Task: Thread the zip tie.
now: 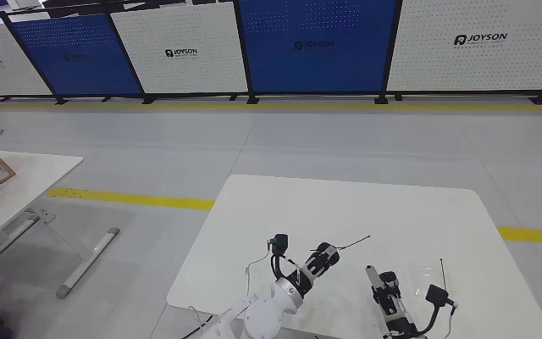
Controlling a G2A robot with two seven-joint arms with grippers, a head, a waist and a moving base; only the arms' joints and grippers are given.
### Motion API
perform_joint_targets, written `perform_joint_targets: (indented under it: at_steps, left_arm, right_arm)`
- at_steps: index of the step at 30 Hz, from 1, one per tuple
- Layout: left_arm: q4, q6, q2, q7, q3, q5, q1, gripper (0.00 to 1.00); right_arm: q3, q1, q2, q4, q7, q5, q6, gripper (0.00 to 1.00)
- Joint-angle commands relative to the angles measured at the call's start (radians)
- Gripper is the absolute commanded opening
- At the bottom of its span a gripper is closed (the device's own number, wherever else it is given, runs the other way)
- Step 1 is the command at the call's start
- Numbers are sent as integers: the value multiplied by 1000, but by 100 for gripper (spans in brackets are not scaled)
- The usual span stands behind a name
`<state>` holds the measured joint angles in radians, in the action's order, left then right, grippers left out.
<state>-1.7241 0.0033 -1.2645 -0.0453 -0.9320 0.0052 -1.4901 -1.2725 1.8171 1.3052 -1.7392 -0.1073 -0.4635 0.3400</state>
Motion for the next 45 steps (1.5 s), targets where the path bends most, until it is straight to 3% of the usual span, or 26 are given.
perform_joint_targets:
  at_steps: [1, 8, 15, 20, 22, 31, 37, 45]
  left_arm:
    - [-1, 1, 0, 2, 0, 2, 0, 0]
    - [-1, 1, 0, 2, 0, 2, 0, 0]
    - [-35, -28, -1, 2, -11, -47, -20, 0]
    - [-60, -48, 2, 41, -27, -101, -42, 0]
    - [-60, -48, 2, 41, -27, -101, -42, 0]
    - [-60, -49, 2, 42, -27, -102, -42, 0]
    - [-85, -89, 6, 103, -37, -158, -58, 0]
    - [-95, -71, 10, 136, -42, -145, -66, 0]
  right_arm:
    - [0, 0, 0, 0, 0, 0, 0, 100]
    - [-1, -2, 0, 0, -1, -3, -2, 100]
    - [15, -22, -8, 11, -36, -183, 0, 100]
    - [32, -28, -27, 41, -110, -354, 0, 100]
    - [40, -24, -29, 41, -148, -333, 0, 100]
    - [40, -24, -29, 41, -147, -333, -2, 100]
    - [39, -35, -32, 45, -106, -314, 0, 100]
    - [33, -44, -35, 36, -72, -377, -40, 100]
